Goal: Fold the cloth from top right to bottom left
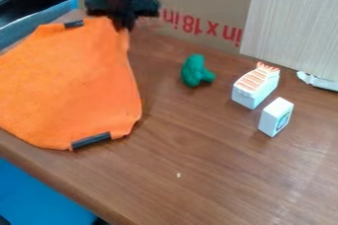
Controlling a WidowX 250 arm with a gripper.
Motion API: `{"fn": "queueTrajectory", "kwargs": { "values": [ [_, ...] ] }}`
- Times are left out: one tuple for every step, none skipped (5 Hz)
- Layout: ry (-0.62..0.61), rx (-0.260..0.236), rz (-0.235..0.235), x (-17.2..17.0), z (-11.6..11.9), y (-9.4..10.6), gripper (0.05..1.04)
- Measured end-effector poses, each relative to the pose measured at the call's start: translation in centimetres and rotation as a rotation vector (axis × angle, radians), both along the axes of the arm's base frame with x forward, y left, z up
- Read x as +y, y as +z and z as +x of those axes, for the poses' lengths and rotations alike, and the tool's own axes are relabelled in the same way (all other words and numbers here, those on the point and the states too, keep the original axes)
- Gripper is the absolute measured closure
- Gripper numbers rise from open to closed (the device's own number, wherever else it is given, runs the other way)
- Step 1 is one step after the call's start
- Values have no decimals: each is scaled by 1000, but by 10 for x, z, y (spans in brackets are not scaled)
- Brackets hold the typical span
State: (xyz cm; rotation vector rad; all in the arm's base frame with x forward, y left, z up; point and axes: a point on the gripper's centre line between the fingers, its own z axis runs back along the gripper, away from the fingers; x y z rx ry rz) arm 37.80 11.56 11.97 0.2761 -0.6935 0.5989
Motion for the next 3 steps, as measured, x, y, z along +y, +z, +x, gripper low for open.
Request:
{"fn": "queueTrajectory", "kwargs": {
  "values": [
    [-3, -28, -15, 17, -28, 11, 1021],
    [-13, -51, -24, 32, -55, 19, 1021],
    [-21, -58, -28, 48, -78, 22, 1021]
  ]
}}
